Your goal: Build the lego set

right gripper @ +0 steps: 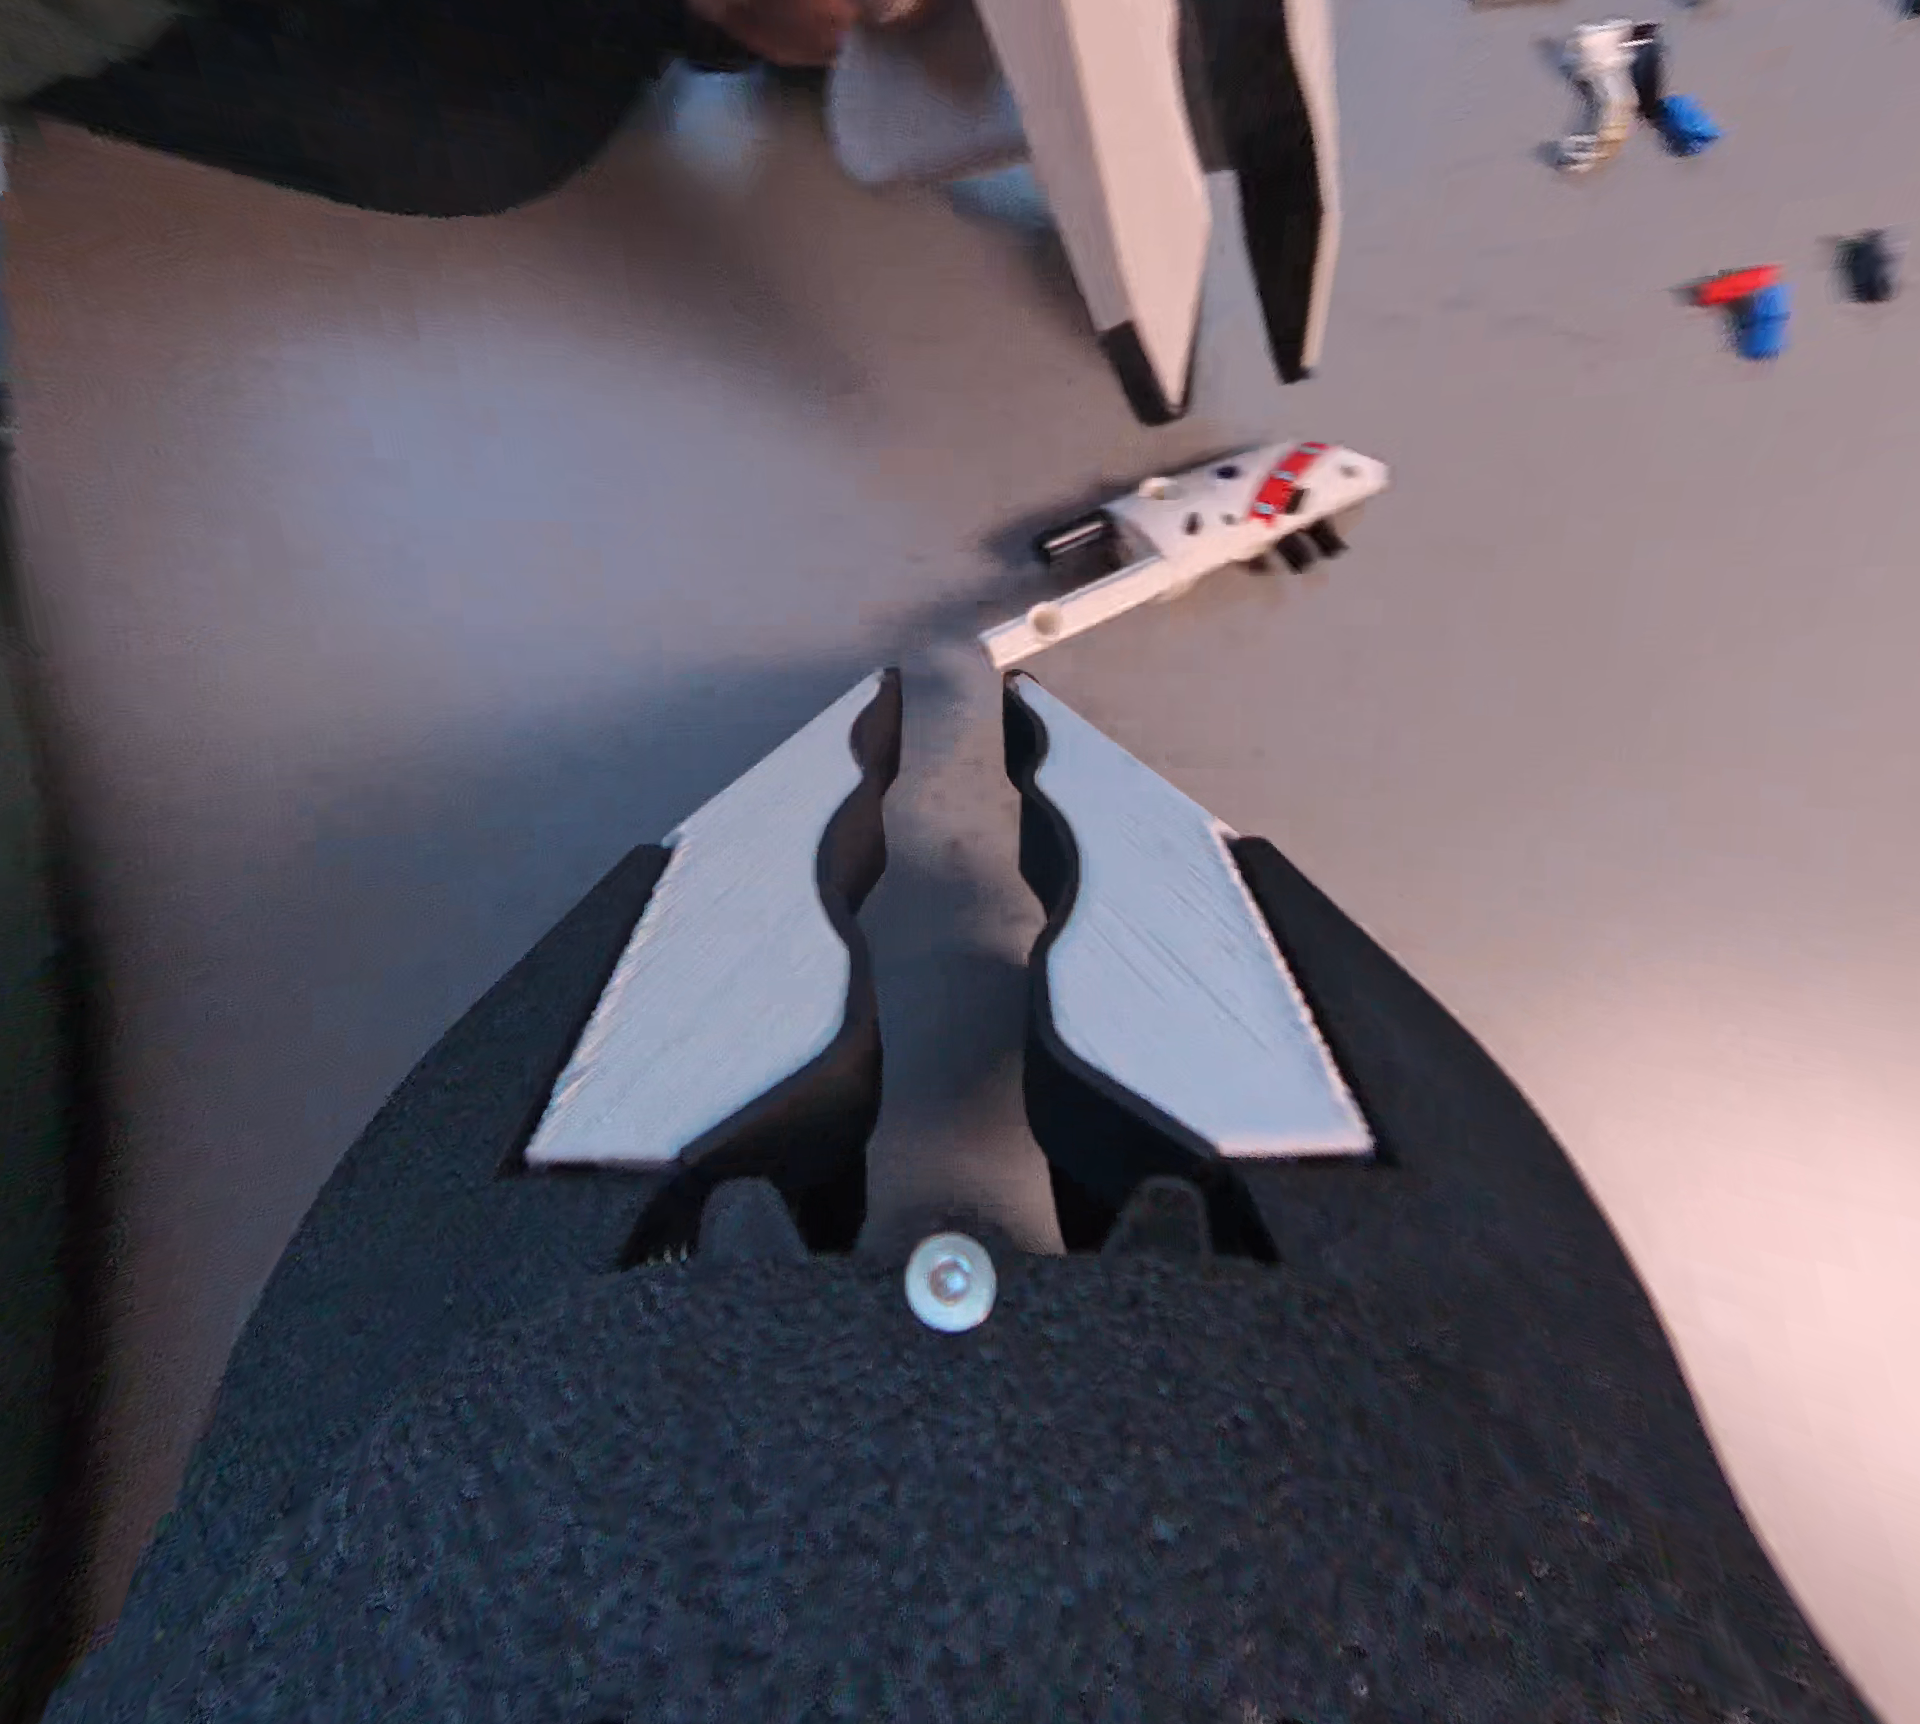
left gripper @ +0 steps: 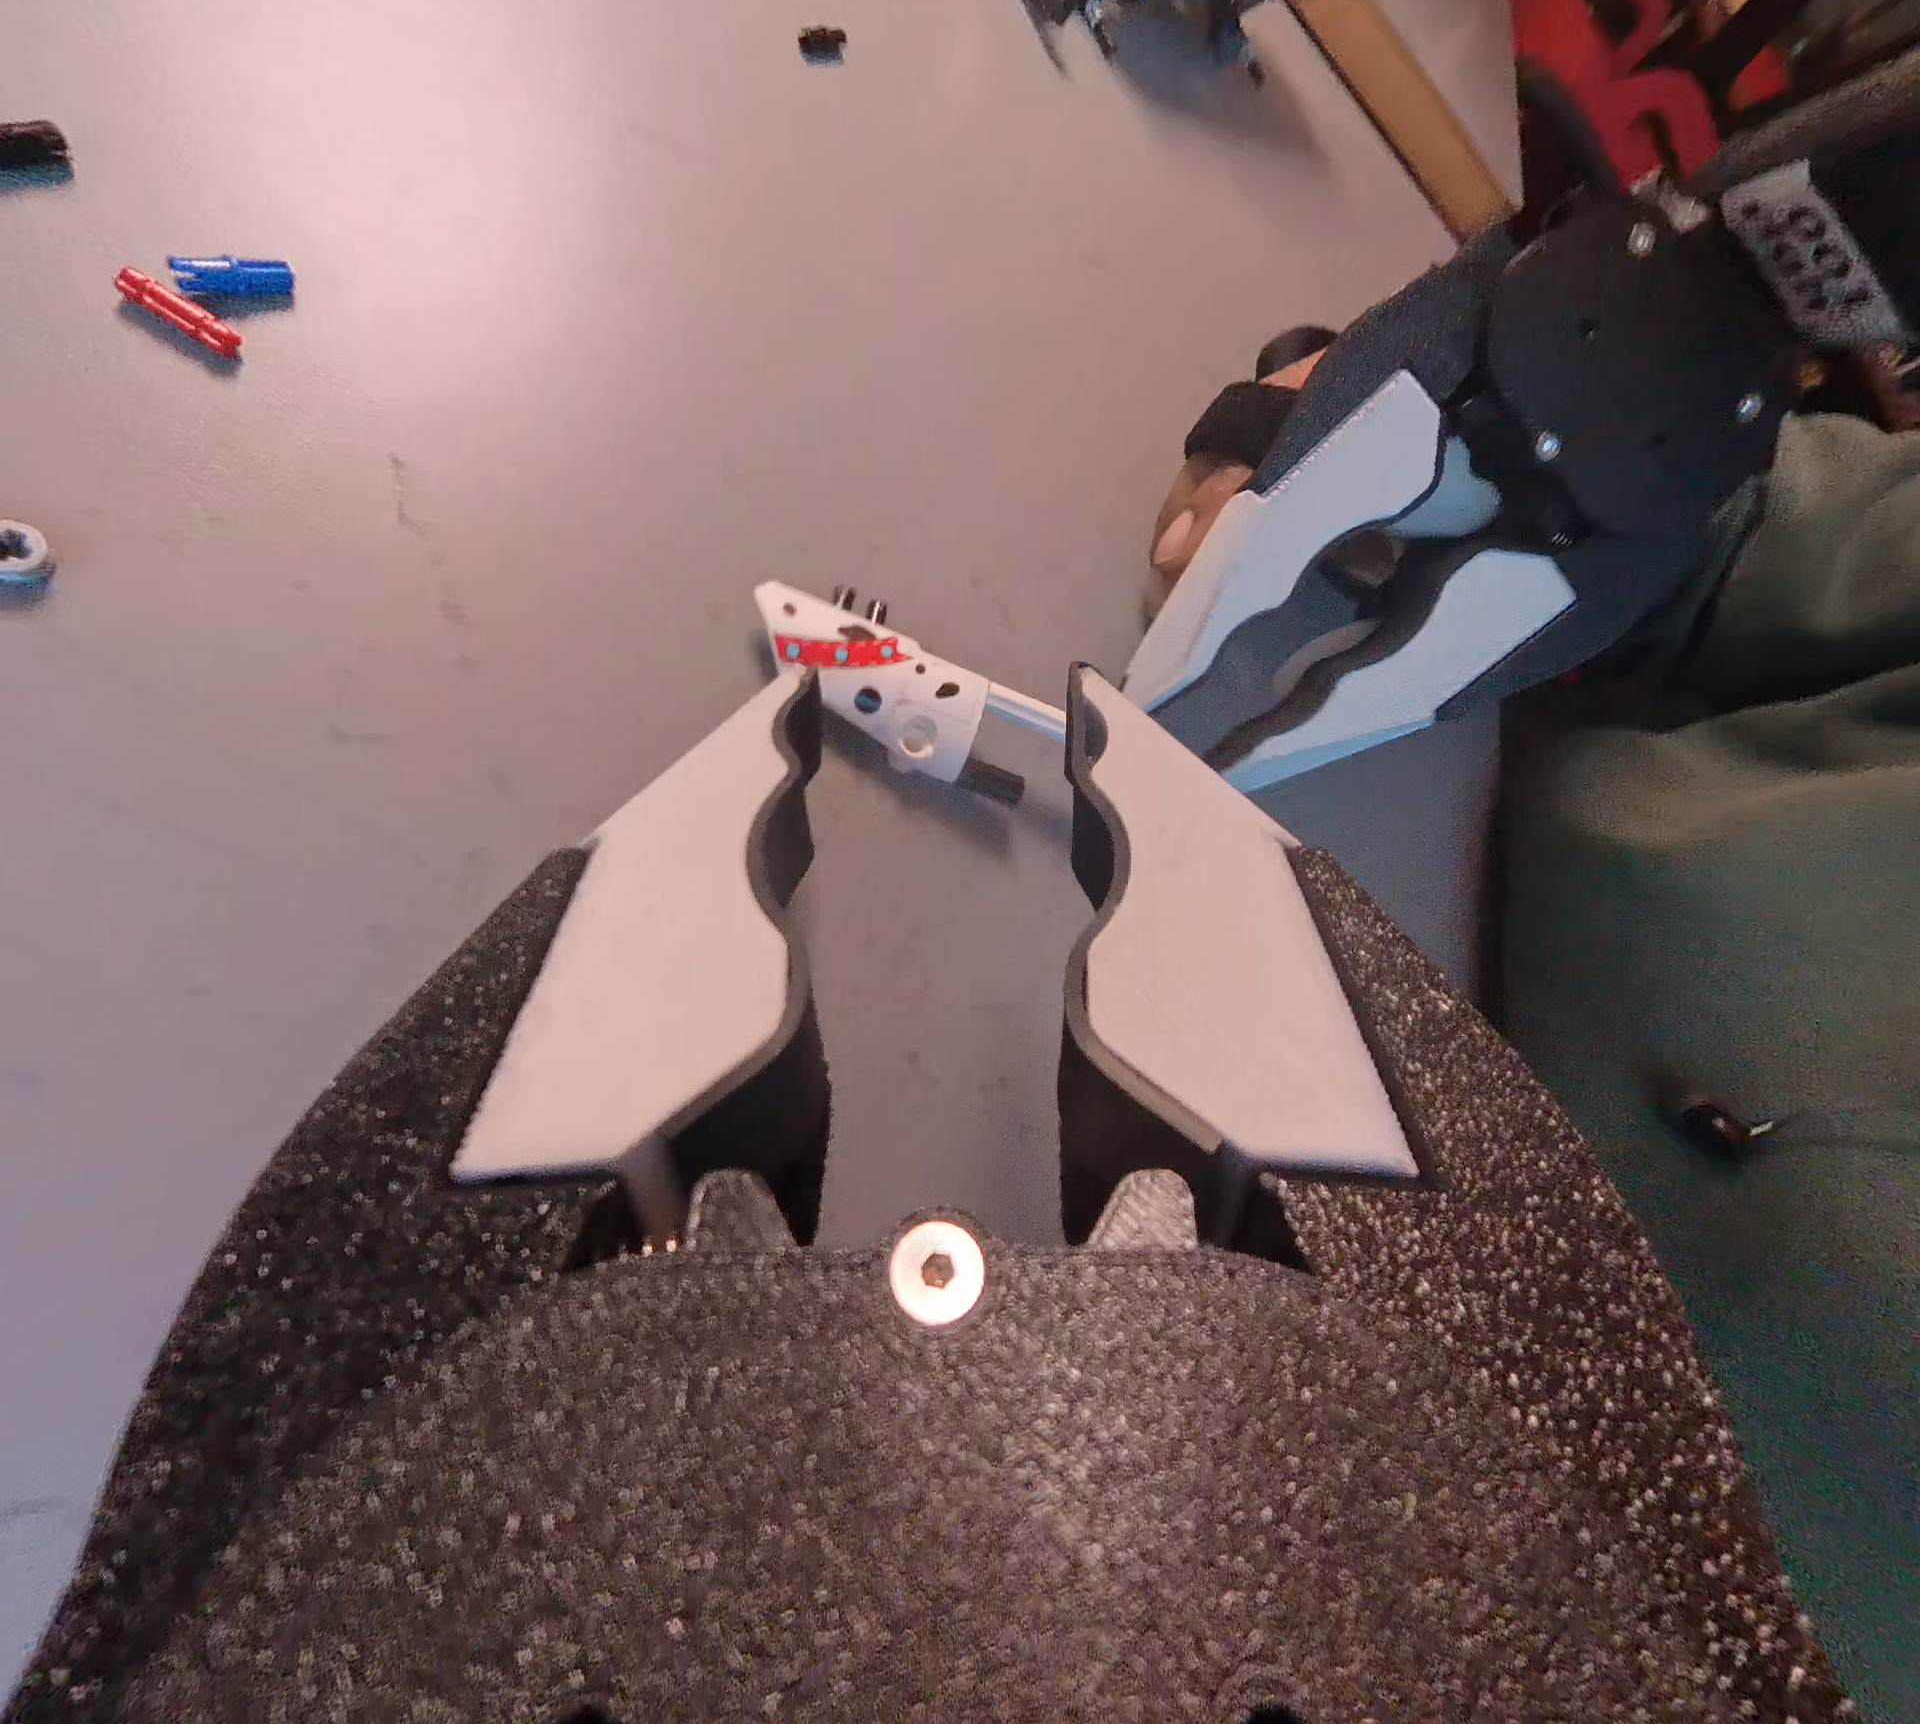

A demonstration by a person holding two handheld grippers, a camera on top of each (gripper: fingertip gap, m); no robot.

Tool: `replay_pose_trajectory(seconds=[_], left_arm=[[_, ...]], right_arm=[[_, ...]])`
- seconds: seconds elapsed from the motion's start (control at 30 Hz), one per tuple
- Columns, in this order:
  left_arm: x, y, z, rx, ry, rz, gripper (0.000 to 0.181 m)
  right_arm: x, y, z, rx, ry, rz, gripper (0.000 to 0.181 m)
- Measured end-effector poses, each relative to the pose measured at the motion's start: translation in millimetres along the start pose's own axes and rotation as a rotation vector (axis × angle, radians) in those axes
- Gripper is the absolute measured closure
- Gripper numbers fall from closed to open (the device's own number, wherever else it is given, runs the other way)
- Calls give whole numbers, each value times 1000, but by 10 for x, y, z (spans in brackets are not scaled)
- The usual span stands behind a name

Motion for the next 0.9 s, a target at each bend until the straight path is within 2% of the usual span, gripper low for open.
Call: replay_pose_trajectory(seconds=[0.07,0.13,0.17,0.23,0.3,0.37,0.47,0.53,0.6,0.67,0.77,0.9], left_arm=[[-77,74,61,85,-57,8,136],[-178,66,136,162,-112,-35,139],[-209,36,178,188,-136,-64,140],[-196,30,260,203,-176,-61,139],[-98,96,310,216,-205,-17,134],[7,142,326,272,-229,-23,126],[182,191,326,364,-259,-30,116],[260,206,310,438,-273,-24,118],[324,243,300,496,-290,23,123],[353,246,302,558,-307,41,126],[288,211,314,583,-300,14,132],[84,281,341,620,-195,-49,147]], right_arm=[[-54,-212,-8,-9,2,-160,147],[-204,-436,-42,-81,65,-338,148],[-265,-431,-77,-125,110,-342,152],[-301,-198,-115,-243,148,-207,153],[-283,143,-120,-346,102,-42,150],[-237,373,-127,-406,52,6,144],[-110,553,-154,-491,-22,-36,129],[4,624,-139,-508,-98,-103,113],[71,616,-107,-505,-152,-205,111],[83,595,-16,-491,-219,-281,120],[3,509,76,-442,-225,-292,158],[-115,372,221,-295,-196,-153,159]])
Point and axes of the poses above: each gripper's, where its closed fingertips meet, x out along the fingers, z out of its underside, y = z × x across the jaws, the point moved 2 cm from there along -x, back along the fingers, and after that the axes turned 4 degrees about -y, right-handed, at the moved point
